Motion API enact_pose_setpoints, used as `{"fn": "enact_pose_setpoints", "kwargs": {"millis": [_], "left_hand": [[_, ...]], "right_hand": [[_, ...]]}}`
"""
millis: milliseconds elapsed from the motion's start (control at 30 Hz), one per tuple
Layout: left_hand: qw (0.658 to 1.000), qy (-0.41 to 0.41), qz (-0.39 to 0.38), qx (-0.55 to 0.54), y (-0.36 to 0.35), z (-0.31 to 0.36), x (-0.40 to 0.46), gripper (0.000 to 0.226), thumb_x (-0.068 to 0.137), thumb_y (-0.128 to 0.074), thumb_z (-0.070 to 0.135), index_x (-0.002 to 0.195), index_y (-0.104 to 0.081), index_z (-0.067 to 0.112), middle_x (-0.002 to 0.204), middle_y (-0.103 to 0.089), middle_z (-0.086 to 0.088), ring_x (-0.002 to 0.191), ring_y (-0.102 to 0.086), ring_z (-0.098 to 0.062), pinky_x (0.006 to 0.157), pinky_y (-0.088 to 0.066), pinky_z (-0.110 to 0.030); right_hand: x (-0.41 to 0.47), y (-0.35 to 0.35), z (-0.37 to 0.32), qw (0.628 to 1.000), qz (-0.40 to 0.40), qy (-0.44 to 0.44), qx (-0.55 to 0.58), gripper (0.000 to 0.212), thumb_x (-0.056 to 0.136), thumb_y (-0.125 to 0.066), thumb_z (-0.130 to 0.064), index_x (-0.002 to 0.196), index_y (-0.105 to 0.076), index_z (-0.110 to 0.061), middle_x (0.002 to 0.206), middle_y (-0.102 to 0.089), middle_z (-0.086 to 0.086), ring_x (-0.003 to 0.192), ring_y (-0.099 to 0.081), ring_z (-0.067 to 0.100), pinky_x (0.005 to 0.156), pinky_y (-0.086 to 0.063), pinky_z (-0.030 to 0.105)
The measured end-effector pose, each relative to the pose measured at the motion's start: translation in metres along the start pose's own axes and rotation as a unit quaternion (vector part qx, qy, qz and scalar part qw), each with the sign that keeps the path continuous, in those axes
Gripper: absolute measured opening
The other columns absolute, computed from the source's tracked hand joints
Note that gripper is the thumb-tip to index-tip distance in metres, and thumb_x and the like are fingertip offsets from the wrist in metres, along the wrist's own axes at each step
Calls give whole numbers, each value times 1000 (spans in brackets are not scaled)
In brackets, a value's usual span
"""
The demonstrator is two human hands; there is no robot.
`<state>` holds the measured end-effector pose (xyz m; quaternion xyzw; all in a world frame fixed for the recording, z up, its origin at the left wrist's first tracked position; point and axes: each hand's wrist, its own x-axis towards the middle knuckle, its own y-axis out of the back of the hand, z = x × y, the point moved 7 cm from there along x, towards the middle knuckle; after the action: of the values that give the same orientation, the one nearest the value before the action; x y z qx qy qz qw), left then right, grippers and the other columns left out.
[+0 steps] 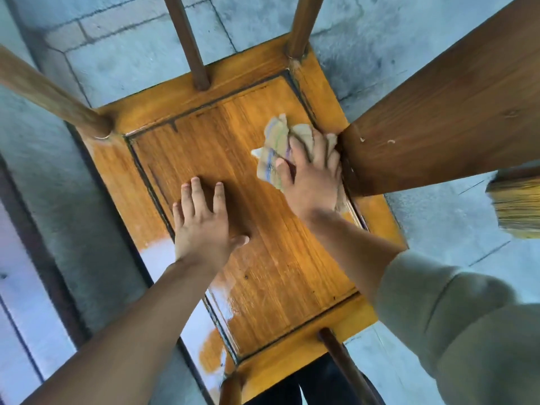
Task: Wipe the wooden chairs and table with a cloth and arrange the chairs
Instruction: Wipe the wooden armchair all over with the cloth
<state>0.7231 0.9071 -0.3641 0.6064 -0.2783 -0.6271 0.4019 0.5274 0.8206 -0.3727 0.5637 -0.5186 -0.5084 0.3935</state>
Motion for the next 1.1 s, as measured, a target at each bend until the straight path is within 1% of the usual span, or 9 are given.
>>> {"fn": "enact_pose_setpoints", "kwargs": {"millis": [133, 267, 433, 567, 667, 800, 933, 1033, 1100], "left_hand": [[1000, 2, -6, 24, 8, -7, 11, 123, 75, -70, 68, 157, 8, 20, 162, 22, -18, 151, 15, -36, 122, -8, -54], [1000, 17, 10, 4, 17, -9, 35, 131, 70, -73, 69, 157, 11, 18, 161, 25, -18, 151, 18, -35, 123, -4, -55], [999, 18, 36, -16, 29, 0, 51, 119, 78, -66, 68, 158, 8, 20, 163, 18, -16, 151, 16, -33, 123, -6, -54], [999, 22, 22, -18, 30, -4, 62, 110, 81, -62, 69, 158, 2, 22, 165, 15, -14, 152, 10, -33, 123, -10, -52], [999, 24, 23, -27, 36, -5, 73, 110, 81, -66, 64, 158, 1, 23, 164, 17, -13, 153, 9, -33, 122, -14, -52], [998, 9, 46, -40, 38, -3, 66, 95, 83, -69, 57, 154, -20, 17, 164, -3, -19, 152, -4, -35, 120, -19, -51], [992, -2, 120, -45, 28, -27, 15, 44, 93, -58, 35, 123, -56, 3, 130, -48, -23, 115, -46, -42, 94, -38, -51], [995, -8, 96, -28, 10, -52, -25, 29, 87, -49, 24, 100, -61, 0, 107, -53, -22, 95, -51, -41, 79, -40, -49], [997, -20, 73, -7, -3, -63, -40, 29, 86, -51, 21, 103, -62, 0, 109, -53, -21, 97, -52, -41, 80, -44, -50]], "right_hand": [[-54, -20, -36, 977, -42, 208, -11, 60, 94, -53, -64, 148, -52, -37, 162, -38, 8, 131, -42, 45, 109, -40, 56], [25, -8, -40, 964, 6, 262, -42, 53, 98, -52, -56, 144, -56, -31, 151, -48, 13, 121, -50, 45, 105, -43, 55], [141, 19, -3, 994, 55, -91, -32, 58, 104, -35, -58, 150, -40, -23, 154, -37, 16, 134, -41, 42, 116, -28, 49], [176, 25, 15, 928, 51, -341, 142, 55, 103, -41, -54, 149, -38, -23, 154, -32, 14, 132, -40, 40, 112, -33, 48], [176, 31, -12, 988, 63, -143, 12, 56, 107, -30, -49, 152, -36, -16, 161, -28, 19, 146, -30, 40, 120, -23, 48], [132, 24, -55, 989, 68, 128, -24, 53, 102, -42, -47, 146, -51, -20, 158, -40, 13, 143, -38, 41, 120, -25, 47], [27, -13, -97, 928, -47, 370, -13, 48, 98, -55, -49, 138, -62, -24, 156, -46, 9, 137, -43, 46, 119, -29, 56], [-30, -28, -98, 820, -129, 556, -44, 44, 102, -53, -49, 137, -65, -24, 156, -48, 9, 140, -43, 46, 120, -29, 56], [-15, -29, -105, 813, -127, 565, -66, 46, 101, -54, -50, 139, -63, -26, 156, -47, 8, 138, -44, 45, 118, -32, 55]]}}
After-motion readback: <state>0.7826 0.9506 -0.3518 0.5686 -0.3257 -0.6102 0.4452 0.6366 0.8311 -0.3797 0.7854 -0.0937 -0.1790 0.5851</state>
